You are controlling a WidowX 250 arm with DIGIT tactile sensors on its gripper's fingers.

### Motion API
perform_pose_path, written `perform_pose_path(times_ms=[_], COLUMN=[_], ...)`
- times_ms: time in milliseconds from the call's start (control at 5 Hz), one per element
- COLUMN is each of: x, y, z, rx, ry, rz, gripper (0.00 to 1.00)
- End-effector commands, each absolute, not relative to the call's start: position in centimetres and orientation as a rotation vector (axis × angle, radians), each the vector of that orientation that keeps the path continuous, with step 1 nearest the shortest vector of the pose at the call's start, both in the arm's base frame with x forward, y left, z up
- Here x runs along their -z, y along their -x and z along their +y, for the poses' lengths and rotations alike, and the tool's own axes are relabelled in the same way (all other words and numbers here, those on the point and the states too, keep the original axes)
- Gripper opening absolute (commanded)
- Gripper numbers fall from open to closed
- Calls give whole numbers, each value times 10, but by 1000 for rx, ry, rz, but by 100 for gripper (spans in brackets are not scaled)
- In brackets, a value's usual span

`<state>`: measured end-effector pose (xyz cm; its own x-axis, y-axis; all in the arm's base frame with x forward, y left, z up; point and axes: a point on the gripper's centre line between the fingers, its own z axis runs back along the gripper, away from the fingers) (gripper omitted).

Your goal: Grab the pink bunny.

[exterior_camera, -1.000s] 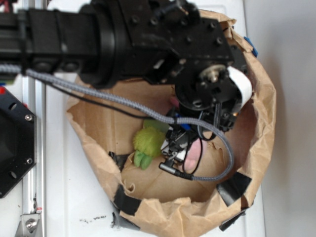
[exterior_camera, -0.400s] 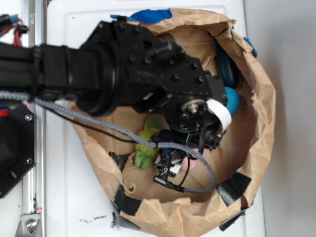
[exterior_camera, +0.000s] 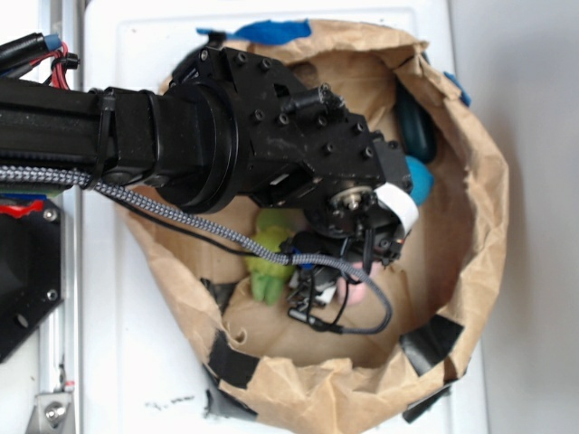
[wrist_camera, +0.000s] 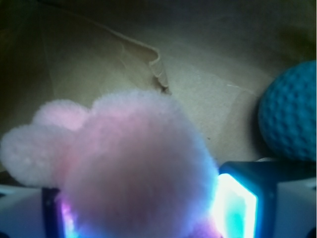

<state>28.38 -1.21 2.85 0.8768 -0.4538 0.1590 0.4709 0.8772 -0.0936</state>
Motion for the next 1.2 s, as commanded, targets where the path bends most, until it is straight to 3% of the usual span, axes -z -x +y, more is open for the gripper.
perform_pose_path(times_ms=[0, 200, 600, 1000], x=[-29, -39, -104, -150], y=[-277, -273, -282, -260], z=[-20, -20, 2, 8], rx=[475, 474, 426, 186], ry=[149, 155, 197, 171], rz=[-126, -131, -170, -130], gripper=[0, 0, 0, 0])
